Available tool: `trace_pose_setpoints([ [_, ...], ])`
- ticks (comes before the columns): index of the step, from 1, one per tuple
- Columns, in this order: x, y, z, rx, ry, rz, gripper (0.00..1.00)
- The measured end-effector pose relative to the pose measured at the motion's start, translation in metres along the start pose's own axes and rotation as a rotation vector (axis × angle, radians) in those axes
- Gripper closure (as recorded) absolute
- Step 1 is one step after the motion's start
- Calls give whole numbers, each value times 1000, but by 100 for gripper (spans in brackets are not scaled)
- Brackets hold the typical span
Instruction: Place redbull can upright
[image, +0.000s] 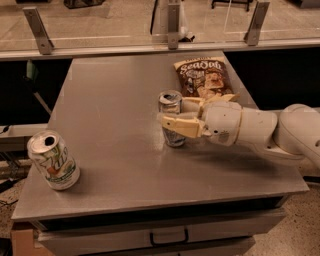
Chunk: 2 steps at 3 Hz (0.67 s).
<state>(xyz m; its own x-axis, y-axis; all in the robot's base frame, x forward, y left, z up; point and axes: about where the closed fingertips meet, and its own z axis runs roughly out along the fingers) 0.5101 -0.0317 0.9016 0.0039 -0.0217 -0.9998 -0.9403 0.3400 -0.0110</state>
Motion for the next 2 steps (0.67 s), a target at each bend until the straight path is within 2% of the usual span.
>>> trace_pose_setpoints([
  [1,4,2,-5,-5,-3,3,4],
  [2,5,2,-14,4,2,2,0],
])
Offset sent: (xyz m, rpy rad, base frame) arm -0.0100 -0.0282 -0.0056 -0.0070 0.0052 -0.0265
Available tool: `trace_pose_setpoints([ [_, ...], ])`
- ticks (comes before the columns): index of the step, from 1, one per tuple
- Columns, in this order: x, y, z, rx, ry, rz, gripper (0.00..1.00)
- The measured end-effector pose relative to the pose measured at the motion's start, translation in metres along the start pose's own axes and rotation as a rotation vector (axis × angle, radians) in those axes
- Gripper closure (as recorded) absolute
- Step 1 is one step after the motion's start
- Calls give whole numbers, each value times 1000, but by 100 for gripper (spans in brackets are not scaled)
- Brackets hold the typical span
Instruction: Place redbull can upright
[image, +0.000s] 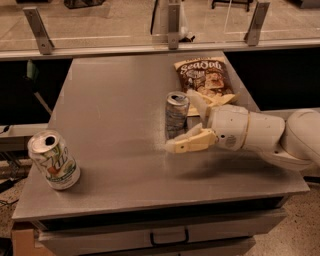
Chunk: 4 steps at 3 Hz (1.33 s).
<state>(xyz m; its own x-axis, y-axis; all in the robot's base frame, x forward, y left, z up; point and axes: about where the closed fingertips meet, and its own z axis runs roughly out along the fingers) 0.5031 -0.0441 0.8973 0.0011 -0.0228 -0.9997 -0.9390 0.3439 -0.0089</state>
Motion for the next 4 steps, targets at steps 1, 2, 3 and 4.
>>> trace_pose_setpoints([
  [1,-17,-7,-20,25,42,-34,0],
  [2,-53,-21,-52,46,118,-98,0],
  [3,-97,-32,-93,52,228,-175,0],
  [4,-125,-36,-118,58,231,-221,0],
])
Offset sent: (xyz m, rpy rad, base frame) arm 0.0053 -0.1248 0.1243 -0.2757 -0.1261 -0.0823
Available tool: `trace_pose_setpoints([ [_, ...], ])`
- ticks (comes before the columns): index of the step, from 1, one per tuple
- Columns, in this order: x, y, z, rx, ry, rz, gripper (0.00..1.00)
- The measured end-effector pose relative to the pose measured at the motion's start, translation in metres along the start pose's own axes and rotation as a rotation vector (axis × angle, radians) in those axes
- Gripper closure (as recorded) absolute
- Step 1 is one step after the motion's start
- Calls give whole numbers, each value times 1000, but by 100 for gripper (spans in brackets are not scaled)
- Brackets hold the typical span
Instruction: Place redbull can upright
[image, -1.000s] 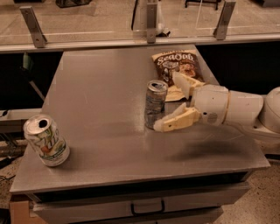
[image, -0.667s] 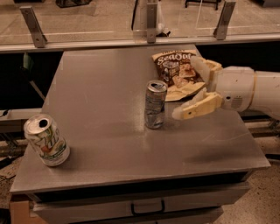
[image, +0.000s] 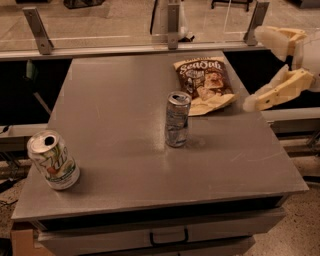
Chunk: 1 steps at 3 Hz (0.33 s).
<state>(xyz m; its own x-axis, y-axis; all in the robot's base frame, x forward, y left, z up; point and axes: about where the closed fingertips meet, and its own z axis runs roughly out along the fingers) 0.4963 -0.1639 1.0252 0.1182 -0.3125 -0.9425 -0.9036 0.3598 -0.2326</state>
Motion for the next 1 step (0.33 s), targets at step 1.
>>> trace_pose_setpoints([
  [1,-1,0,1,0,-2,-1,0],
])
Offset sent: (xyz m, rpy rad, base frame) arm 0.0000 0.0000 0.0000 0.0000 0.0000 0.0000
